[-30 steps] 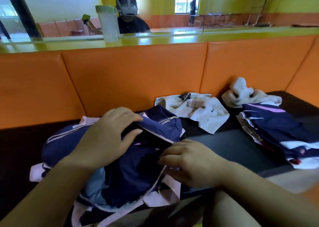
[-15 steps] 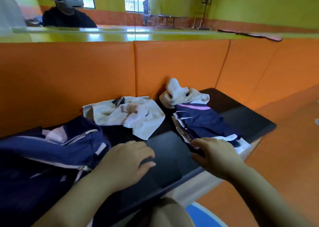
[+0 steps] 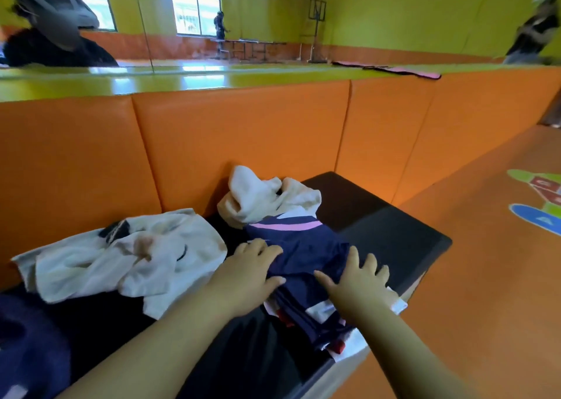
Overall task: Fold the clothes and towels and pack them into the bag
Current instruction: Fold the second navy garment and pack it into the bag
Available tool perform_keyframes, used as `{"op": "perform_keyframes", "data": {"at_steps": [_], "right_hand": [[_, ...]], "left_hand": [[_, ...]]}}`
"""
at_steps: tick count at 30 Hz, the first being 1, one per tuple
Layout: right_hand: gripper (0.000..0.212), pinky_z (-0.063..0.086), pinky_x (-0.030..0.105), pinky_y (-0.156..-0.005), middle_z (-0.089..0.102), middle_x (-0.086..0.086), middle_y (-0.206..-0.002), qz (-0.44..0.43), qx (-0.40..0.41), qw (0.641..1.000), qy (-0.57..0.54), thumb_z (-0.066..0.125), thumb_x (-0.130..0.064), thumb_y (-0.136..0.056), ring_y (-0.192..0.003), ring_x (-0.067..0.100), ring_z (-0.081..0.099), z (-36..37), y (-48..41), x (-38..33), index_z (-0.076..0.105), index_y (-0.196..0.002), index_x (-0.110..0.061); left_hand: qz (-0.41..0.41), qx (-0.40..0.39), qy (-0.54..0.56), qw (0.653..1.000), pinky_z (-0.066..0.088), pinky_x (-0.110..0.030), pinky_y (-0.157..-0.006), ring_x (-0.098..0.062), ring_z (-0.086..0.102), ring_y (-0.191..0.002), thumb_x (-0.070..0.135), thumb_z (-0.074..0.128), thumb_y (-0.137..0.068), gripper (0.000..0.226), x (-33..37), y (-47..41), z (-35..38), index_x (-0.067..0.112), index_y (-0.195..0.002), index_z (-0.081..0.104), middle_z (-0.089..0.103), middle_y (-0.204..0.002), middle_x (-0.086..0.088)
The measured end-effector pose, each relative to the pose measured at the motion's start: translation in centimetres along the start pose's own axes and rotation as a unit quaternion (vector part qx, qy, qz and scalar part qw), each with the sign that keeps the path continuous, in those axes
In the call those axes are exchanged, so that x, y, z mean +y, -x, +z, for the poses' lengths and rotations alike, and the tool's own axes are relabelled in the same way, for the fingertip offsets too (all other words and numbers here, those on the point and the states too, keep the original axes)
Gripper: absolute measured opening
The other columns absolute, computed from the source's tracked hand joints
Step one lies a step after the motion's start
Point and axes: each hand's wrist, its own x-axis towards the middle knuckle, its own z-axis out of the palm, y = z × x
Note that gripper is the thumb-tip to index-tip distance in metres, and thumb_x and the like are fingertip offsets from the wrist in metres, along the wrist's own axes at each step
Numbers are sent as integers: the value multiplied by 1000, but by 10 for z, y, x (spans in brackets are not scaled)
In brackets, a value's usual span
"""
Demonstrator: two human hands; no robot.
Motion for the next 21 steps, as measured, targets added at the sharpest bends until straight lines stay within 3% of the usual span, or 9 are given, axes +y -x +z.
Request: {"op": "perform_keyframes", "data": {"at_steps": [2, 5, 7, 11, 14, 17, 19, 21], "right_hand": [[109, 27, 62, -105, 1, 11, -157, 22, -42, 999, -16, 38, -86, -69, -141, 43, -1, 12, -11, -6, -6, -149, -26], [109, 24, 62, -104, 8, 11, -155, 13, -53, 998, 5, 37, -85, -69, -138, 42, 8, 27, -18, -7, -9, -148, -26], [109, 24, 60, -105, 10, 10, -154, -10, -53, 998, 12, 38, -84, -70, -137, 41, 12, 29, -20, -2, -8, -149, -25], [109, 21, 57, -108, 12, 6, -155, -71, -65, 995, 8, 41, -85, -69, -139, 39, 11, 29, -20, 9, -6, -149, -28], [112, 18, 55, -111, 13, 2, -155, -143, -74, 987, 4, 45, -85, -66, -139, 35, 11, 30, -17, 11, -4, -149, -29], [116, 14, 50, -114, 14, -2, -155, -210, -108, 972, 1, 45, -88, -60, -140, 29, 9, 26, -13, 17, -2, -149, -31], [122, 12, 46, -116, 14, -4, -154, -242, -130, 961, -9, 43, -92, -51, -140, 25, 8, 22, -11, 23, 0, -149, -34], [116, 12, 44, -116, 15, -7, -154, -267, -140, 953, -19, 54, -84, -57, -141, 21, 7, 18, -6, 27, 3, -149, -36]], "left_hand": [[-17, -8, -41, 999, 34, -40, -106, -27, 26, -132, 52, 44, -91, 66, -3, -22, 3, 26, -146, 19, 23, -148, -3], [-47, -40, -68, 996, 27, -46, -112, -30, 7, -140, 57, 39, -91, 72, -12, -46, 6, 29, -148, 6, 3, -156, -4], [-72, -53, -63, 994, 26, -47, -112, -31, 5, -141, 61, 38, -89, 76, -19, -56, 7, 30, -148, 2, 1, -156, -6], [-134, -57, -1, 989, 29, -51, -110, -34, 18, -138, 70, 40, -82, 85, -33, -64, 13, 31, -148, 2, 11, -154, -9], [-167, -80, 134, 974, 36, -40, -105, -28, 38, -133, 72, 47, -77, 93, -36, -56, 14, 30, -148, 6, 31, -152, -6], [-193, -110, 161, 962, 43, -36, -97, -25, 52, -118, 67, 55, -77, 86, -33, -33, 12, 21, -142, 24, 51, -136, -4], [-211, -110, 166, 957, 45, -36, -93, -23, 55, -111, 62, 61, -75, 76, -30, -16, 11, 19, -133, 34, 55, -128, -3], [-233, -112, 174, 950, 44, -33, -88, -23, 55, -109, 56, 66, -75, 75, -24, 1, 8, 16, -130, 35, 55, -126, -4]]}}
